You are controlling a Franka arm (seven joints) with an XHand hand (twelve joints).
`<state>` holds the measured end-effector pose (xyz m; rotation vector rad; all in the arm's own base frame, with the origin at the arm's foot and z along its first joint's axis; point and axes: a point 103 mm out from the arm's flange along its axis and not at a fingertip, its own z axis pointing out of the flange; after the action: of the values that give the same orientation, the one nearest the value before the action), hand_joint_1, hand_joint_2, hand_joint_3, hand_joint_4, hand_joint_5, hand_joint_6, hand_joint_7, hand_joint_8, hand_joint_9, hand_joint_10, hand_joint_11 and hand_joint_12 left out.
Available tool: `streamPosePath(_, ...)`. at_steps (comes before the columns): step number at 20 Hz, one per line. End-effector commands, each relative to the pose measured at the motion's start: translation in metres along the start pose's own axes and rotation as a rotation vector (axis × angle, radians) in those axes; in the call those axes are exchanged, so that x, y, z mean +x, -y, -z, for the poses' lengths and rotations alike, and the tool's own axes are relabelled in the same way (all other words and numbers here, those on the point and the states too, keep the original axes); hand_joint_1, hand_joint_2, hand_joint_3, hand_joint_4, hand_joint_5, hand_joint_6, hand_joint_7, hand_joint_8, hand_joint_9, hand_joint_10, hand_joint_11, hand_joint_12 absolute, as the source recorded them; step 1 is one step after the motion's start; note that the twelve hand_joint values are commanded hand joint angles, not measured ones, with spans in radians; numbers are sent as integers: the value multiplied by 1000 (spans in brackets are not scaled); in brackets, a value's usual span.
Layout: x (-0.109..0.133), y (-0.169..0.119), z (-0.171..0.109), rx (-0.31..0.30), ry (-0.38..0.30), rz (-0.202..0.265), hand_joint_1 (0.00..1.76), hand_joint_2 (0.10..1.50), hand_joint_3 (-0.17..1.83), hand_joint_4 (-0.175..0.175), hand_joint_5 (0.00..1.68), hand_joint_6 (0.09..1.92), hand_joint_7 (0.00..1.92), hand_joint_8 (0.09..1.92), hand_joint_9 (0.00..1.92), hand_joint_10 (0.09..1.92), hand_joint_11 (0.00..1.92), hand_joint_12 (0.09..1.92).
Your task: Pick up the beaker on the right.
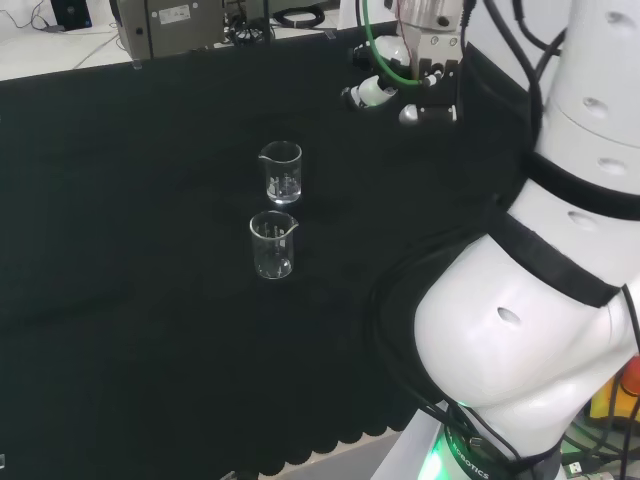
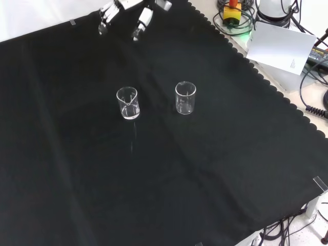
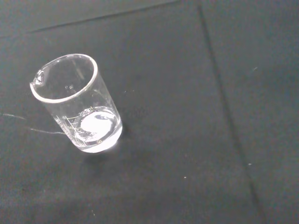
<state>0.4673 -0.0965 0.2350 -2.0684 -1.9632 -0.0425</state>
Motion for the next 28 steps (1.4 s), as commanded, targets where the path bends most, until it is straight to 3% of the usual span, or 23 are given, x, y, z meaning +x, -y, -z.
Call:
streamPosePath(1,29,-66,-84,39,-139,122,739,1031,-175,-33,341,87,185,621,340,665,73,1383)
streamPosePath(9,42,-71,-113,17,-199,188,760,1016,-175,-37,372,87,289,663,429,658,119,1376)
streamPosePath(20,47,-85,-142,41,-254,262,850,948,-175,-40,328,87,190,631,363,622,79,1372)
streamPosePath(28,41,-91,-154,-6,-394,339,888,914,-175,-41,312,87,173,638,329,619,35,1381)
